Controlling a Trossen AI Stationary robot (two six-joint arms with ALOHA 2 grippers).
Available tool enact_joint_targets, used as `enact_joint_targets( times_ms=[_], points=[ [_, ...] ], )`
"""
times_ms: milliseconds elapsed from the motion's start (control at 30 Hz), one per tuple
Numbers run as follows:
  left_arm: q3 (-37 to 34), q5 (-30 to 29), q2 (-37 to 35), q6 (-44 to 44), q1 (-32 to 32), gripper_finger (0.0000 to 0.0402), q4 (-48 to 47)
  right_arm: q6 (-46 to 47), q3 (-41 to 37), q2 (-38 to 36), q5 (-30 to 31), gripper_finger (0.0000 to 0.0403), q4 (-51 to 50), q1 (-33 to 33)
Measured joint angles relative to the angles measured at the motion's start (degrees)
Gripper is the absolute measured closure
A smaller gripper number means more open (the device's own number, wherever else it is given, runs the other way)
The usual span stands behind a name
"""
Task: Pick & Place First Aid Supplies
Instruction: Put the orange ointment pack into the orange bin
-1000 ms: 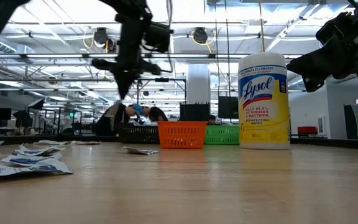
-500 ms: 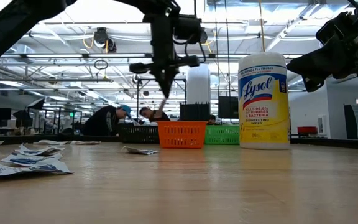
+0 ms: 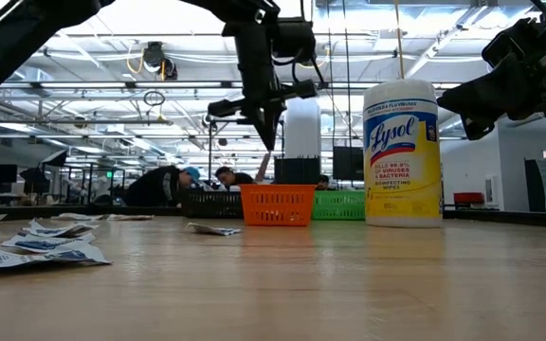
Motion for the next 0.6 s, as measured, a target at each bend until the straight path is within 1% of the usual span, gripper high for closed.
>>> enact_joint_targets(
  times_ms=[400,500,600],
  points=[
    [-7.44,0.66,0.00,-0.20,-1.87,0.0400,8.80,0.00,0.00,0.00,0.00,0.0344,0.00,0.00],
    [-7.49,0.47,0.00,0.08,-1.93,0.0379,8.66,0.02,0.00,0.00,0.00,0.0344,0.01,-0.02],
    [-7.49,0.02,0.00,1.02,-1.87,0.0337,8.73,0.00,0.01,-0.01,0.00,0.0344,0.01,-0.01]
  ],
)
